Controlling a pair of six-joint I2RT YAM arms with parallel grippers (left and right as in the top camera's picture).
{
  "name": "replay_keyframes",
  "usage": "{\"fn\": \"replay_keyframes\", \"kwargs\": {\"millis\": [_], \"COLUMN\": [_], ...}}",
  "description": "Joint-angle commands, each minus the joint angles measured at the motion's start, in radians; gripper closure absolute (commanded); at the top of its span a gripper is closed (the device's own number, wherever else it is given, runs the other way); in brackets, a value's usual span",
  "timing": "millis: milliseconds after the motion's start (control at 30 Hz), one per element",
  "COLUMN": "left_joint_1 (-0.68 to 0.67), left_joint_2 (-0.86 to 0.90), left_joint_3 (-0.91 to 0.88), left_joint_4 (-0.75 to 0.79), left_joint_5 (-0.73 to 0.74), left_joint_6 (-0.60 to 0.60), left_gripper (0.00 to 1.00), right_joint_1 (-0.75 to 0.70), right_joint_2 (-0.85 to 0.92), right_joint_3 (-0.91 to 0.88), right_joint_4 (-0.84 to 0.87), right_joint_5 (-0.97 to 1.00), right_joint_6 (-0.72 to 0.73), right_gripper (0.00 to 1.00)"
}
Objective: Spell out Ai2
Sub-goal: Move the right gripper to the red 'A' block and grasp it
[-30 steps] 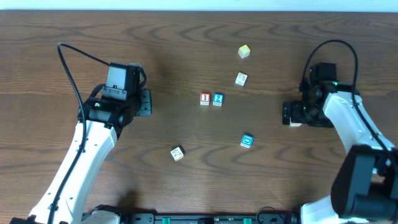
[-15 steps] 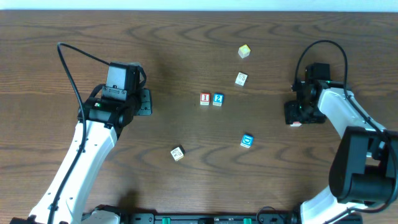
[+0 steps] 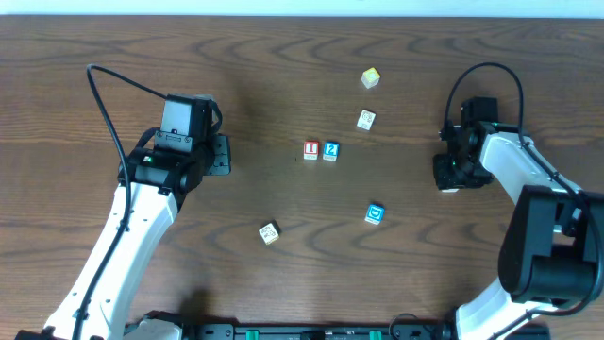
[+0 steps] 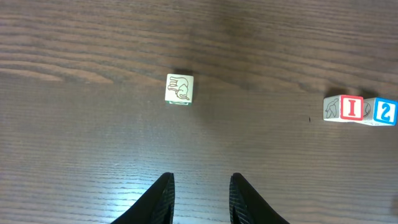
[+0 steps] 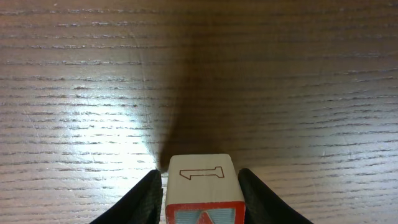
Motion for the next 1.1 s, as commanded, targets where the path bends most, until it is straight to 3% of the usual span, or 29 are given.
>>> {"fn": "replay_keyframes", "kwargs": {"millis": [0,433,733,1067], "left_joint_1": [0.004,0.004,0.004,0.004], "left_joint_2": [0.0,0.0,0.0,0.0], "left_joint_3": [0.005,0.005,0.005,0.005], "left_joint_4": [0.0,-0.001,-0.001,0.0], "left_joint_5": [0.003,0.003,0.003,0.002], "left_joint_6": [0.014,0.014,0.014,0.014], "left_gripper": [0.69,0.7,0.7,0.7], "right_joint_1": [-0.007,-0.008,-0.007,-0.002], "right_joint_2": [0.007,0.007,0.007,0.007], "right_joint_3": [0.014,0.014,0.014,0.014], "right_joint_4": [0.003,-0.021,-0.038,0.003], "right_joint_5": [-0.007,0.02,0.019,-0.002], "right_joint_6": [0.0,0.06,0.091,0.099], "right_gripper": [0.61,0.6,0.69,0.73]}}
